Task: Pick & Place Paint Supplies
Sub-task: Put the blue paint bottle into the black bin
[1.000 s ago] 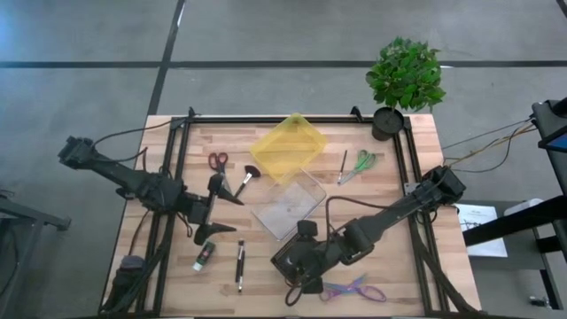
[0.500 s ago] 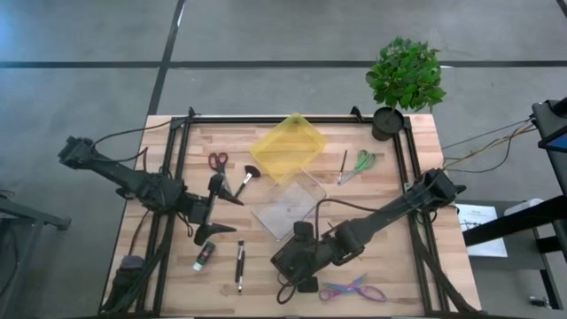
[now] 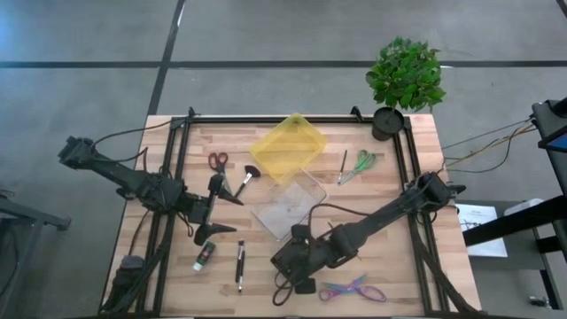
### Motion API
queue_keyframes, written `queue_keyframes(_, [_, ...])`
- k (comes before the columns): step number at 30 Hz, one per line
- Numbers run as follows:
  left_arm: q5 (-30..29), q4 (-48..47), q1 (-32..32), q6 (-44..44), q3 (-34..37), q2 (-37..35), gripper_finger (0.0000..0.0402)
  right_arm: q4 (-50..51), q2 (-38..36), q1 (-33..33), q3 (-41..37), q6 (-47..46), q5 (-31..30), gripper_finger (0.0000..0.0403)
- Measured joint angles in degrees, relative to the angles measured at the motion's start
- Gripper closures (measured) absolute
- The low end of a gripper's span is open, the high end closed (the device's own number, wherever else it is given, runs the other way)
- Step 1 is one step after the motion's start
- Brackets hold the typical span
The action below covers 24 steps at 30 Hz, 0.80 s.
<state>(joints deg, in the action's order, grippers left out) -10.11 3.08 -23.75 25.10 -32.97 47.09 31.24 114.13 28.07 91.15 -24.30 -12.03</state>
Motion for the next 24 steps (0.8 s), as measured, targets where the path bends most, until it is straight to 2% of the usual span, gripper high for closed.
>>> queue_keyframes(11, [0.0, -0.2, 0.0, 0.0, 0.0, 0.0, 0.0041, -0.3, 1.1, -0.4, -0.9, 1.8, -0.8, 0.0288])
queue_keyframes(18, [0.0, -0.2, 0.0, 0.0, 0.0, 0.0, 0.0041, -5.2, 0.9, -0.4, -4.0, 3.1, -0.9, 0.0288])
queue_keyframes(24, [0.0, -0.2, 0.0, 0.0, 0.0, 0.0, 0.0041, -5.4, 0.7, -0.4, -4.7, 3.7, -0.9, 0.0288])
